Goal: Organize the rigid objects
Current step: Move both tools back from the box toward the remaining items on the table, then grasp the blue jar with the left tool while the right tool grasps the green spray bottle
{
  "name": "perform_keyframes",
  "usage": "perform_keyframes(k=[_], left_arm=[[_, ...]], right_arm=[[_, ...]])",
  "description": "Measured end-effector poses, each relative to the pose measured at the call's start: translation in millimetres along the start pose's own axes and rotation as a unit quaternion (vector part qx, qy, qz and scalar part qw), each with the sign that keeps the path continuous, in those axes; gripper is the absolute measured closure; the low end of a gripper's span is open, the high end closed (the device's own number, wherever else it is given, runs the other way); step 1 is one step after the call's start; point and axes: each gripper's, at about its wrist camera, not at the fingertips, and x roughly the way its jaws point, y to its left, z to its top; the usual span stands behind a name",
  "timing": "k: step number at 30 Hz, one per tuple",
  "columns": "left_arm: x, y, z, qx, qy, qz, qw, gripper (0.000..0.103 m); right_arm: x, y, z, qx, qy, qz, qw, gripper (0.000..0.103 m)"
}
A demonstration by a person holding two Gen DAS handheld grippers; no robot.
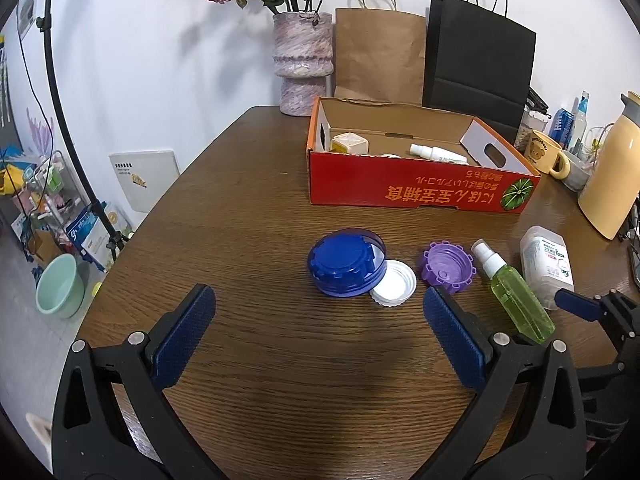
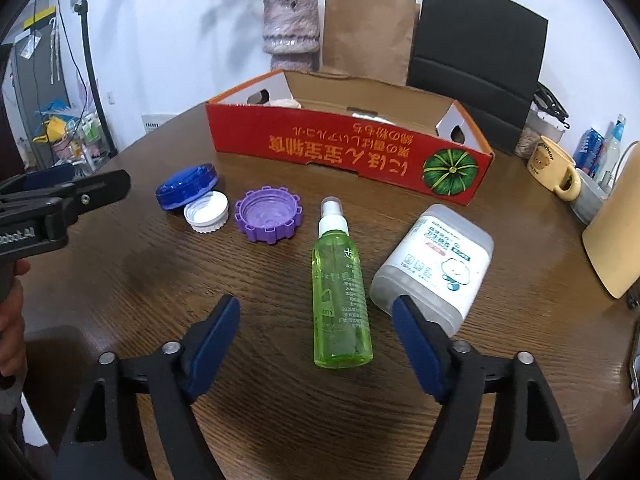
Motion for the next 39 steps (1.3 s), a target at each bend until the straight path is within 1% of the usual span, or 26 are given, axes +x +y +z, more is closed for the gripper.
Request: perform_keyframes(k=[1, 4, 8, 9, 11, 12, 13, 14, 15, 25, 32, 36, 39], left_arm=[[1, 1, 0, -0.001, 0.001, 0.001, 1.0000, 0.000], [3, 2, 0, -0.002, 0.002, 0.001, 1.0000, 0.000], [5, 3, 0, -0.001, 0.003, 0.001, 1.0000, 0.000], [6, 3, 0, -0.001, 0.003, 0.001, 1.0000, 0.000], [7, 4, 1, -0.001, 0.004, 0.001, 1.0000, 0.000], [8, 5, 1, -0.001, 0.005, 0.001, 1.0000, 0.000], [9, 5, 1, -0.002, 0.006, 0.002, 1.0000, 0.000], [10, 6, 2, -0.002, 0.007, 0.002, 1.0000, 0.000], [10, 6, 2, -0.002, 0.007, 0.002, 1.0000, 0.000], [24, 13, 10, 0.000, 0.011, 0.010, 0.9999, 0.000], [41, 13, 23, 0.014, 0.015, 0.020, 0.9996, 0.000], [48, 8, 29, 0.027, 0.015, 0.013, 0.9994, 0.000], [56, 4, 32, 0.031, 0.020, 0.001, 0.9993, 0.000]], right_arm=[[2, -1, 0, 0.000, 0.003, 0.002, 1.000, 0.028], [10, -3, 3, 0.001, 0.011, 0.005, 1.000, 0.032], [24, -7, 8, 0.003, 0.025, 0.008, 1.000, 0.042], [28, -8, 10, 0.004, 0.029, 0.009, 1.000, 0.043], [36, -8, 12, 0.006, 0.034, 0.006, 0.999, 0.050], [39, -9, 13, 0.006, 0.038, 0.006, 0.999, 0.052], [42, -9, 14, 0.006, 0.040, 0.006, 0.999, 0.058], [45, -9, 15, 0.008, 0.042, 0.006, 0.999, 0.065], [47, -9, 16, 0.009, 0.043, 0.005, 0.999, 0.068], [55, -2, 23, 0.005, 0.025, -0.003, 1.000, 0.068], [55, -1, 28, 0.010, 0.011, -0.004, 1.000, 0.069], [51, -2, 31, 0.016, -0.001, -0.006, 1.000, 0.069], [48, -3, 33, 0.019, -0.015, -0.010, 1.000, 0.069]])
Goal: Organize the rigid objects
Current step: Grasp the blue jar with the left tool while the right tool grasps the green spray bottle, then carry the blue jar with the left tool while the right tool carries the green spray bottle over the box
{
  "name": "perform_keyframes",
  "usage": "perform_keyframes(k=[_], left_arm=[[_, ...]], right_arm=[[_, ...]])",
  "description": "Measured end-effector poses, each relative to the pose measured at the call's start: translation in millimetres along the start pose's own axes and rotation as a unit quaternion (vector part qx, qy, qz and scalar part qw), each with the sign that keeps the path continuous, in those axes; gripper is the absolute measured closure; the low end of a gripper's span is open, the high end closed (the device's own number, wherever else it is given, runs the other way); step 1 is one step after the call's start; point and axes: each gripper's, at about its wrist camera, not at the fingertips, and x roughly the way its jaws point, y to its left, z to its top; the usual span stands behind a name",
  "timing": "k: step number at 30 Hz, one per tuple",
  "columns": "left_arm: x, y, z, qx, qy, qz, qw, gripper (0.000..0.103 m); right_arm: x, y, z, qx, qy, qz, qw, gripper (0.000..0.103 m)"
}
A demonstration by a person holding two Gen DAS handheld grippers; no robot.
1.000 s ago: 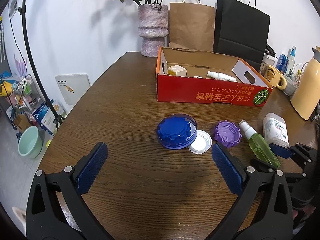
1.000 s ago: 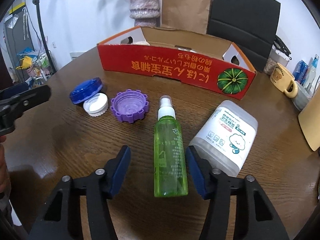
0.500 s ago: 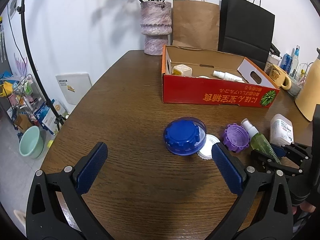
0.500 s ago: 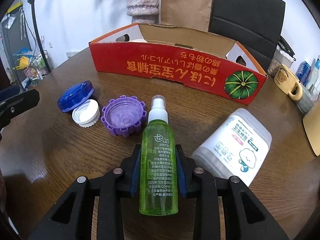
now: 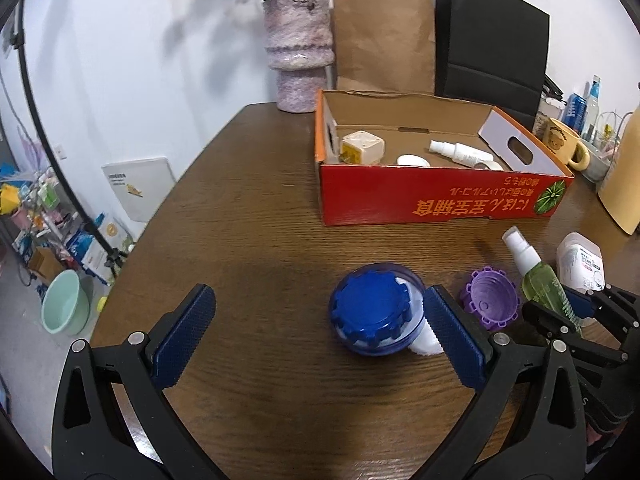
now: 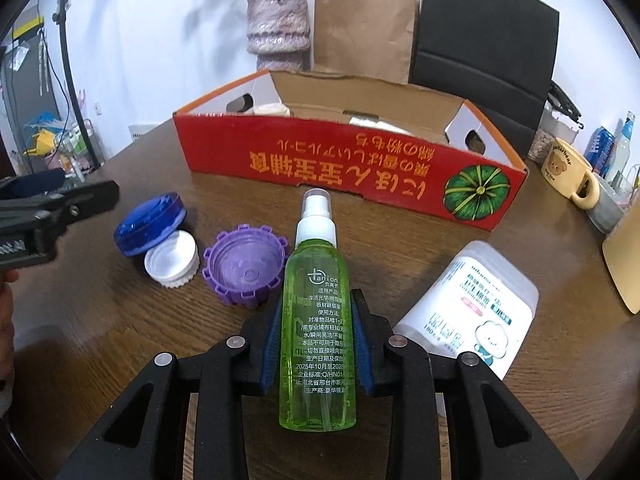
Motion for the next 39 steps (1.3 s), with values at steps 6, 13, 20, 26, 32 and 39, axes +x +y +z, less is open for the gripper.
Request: perform_keyframes(k=[6, 13, 20, 26, 32, 39], left_arm=[[18, -3, 0, -0.003, 0.021, -0.017, 0.9996, 0.017], [26, -1, -4, -0.009, 0.029, -0.052, 0.9982, 0.026], [32, -5, -8, -0.002, 0.041, -0.067, 0.9969, 0.044], [48, -7, -14, 0.003, 0.080, -0.076, 0.9939, 0.048], [46, -7, -16, 0.005, 0.079, -0.077, 0.9939, 0.051], [35, -5, -15, 0.004, 0.056, -0.065, 0.9963, 0.051]], right_arm=[[-2, 2, 2, -0.002, -0.008, -0.001, 1.000, 0.069], [-2, 0, 2, -0.001, -0.010, 0.000, 1.000, 0.069], [-4, -1, 2, 0.004, -0.012, 0.002, 1.000, 0.069], [-6, 0, 1, 0.006, -0.015, 0.005, 1.000, 0.069], [-7, 0, 1, 0.008, -0.017, 0.009, 1.000, 0.069], [-8, 0, 0, 0.010, -0.020, 0.011, 1.000, 0.069]])
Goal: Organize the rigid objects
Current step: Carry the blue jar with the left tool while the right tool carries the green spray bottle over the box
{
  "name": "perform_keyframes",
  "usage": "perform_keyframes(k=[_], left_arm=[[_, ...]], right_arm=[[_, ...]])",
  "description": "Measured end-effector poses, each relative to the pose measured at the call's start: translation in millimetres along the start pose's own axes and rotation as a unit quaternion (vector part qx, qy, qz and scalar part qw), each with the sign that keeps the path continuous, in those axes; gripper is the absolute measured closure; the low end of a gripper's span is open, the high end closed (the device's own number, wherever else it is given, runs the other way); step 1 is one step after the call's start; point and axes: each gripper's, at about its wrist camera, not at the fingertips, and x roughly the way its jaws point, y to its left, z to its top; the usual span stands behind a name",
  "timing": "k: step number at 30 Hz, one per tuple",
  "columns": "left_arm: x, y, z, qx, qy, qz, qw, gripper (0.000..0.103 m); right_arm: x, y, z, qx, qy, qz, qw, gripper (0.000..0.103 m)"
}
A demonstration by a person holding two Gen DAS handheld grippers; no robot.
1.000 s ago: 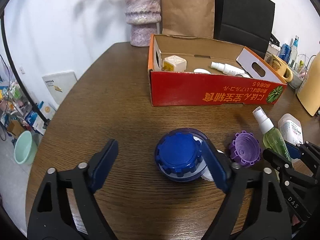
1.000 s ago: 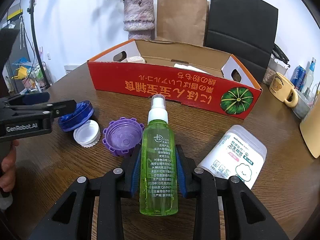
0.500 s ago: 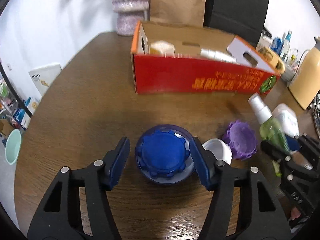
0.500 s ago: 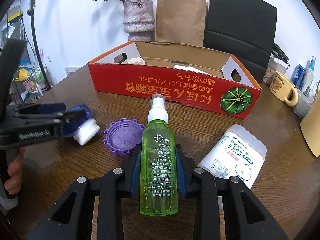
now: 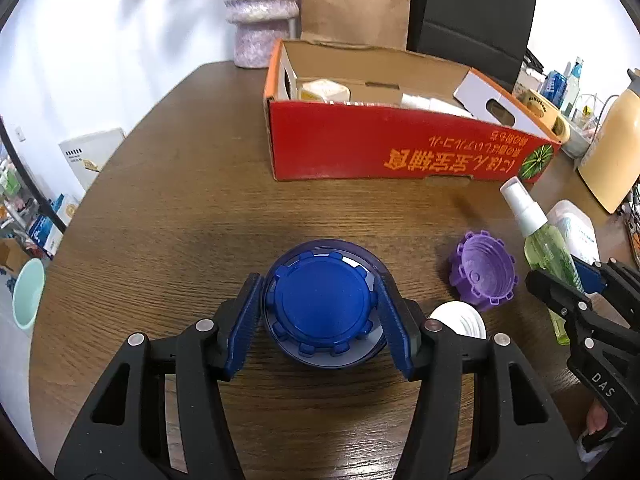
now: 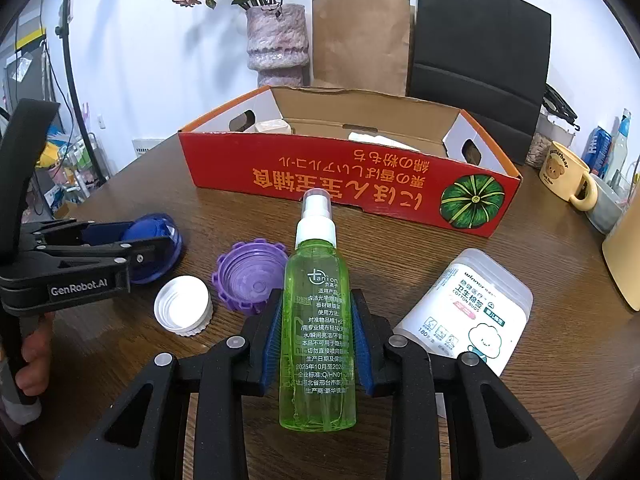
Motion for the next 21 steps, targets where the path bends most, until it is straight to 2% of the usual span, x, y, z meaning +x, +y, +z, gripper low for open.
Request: perform_keyframes(k=[4, 8, 21], left_arm=[[-3.0, -1.5, -0.2, 0.006, -0.005, 0.006, 0.9999, 0.051], [4.8, -3.1, -3.2, 0.010, 0.012, 0.014, 0.9998, 0.051], [0.9, -1.4, -5.9, 0.004, 0.007, 0.004, 1.0000, 0.051]], right_arm=[[-0.5, 0.0, -0.1, 0.000, 0.000, 0.000, 1.000, 0.069], [-1.0, -0.1, -0.1, 0.002, -0.001, 0.000, 1.000, 0.069], [-0.8, 0.1, 0.0, 0.002, 0.000, 0.001, 1.000, 0.069]])
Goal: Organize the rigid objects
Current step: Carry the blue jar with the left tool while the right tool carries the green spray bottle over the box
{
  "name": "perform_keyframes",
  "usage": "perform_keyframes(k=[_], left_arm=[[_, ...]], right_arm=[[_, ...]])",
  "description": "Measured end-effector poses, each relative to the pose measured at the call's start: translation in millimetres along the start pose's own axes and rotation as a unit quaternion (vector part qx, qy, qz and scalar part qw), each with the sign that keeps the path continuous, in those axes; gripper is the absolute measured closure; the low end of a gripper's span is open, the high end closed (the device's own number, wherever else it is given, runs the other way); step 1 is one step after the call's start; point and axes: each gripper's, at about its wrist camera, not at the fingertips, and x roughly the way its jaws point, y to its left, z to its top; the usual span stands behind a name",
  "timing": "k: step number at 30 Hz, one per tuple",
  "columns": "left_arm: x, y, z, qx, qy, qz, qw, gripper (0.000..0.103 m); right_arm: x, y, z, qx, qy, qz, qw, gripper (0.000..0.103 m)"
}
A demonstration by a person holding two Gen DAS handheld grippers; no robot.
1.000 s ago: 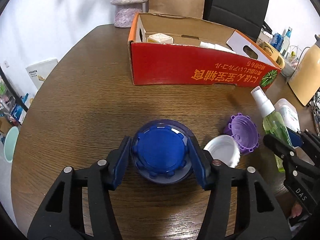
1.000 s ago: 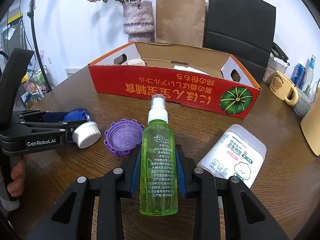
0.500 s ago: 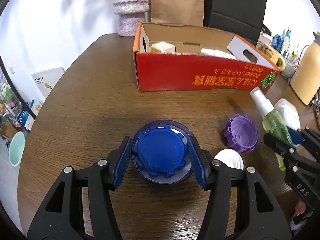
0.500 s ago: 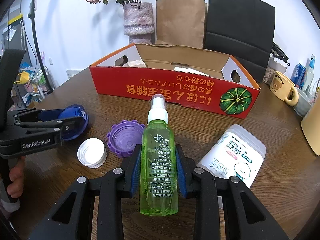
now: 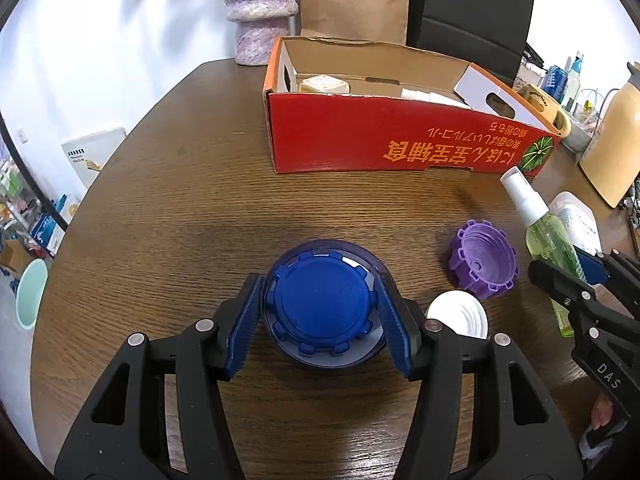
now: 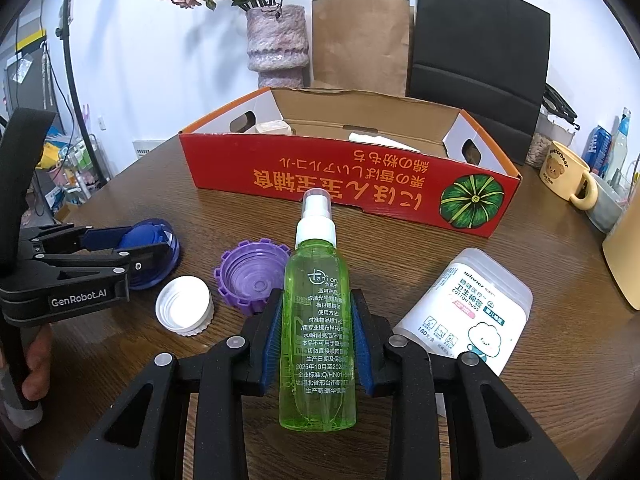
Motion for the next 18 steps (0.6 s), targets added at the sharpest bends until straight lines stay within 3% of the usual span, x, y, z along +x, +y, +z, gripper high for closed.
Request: perform_keyframes(k=[18], left_arm=[[-11, -2, -3, 0.005, -0.017, 0.000, 0.9998, 0.051]], right_arm=[[0, 0, 0, 0.000, 0.000, 0.000, 1.000, 0.069]])
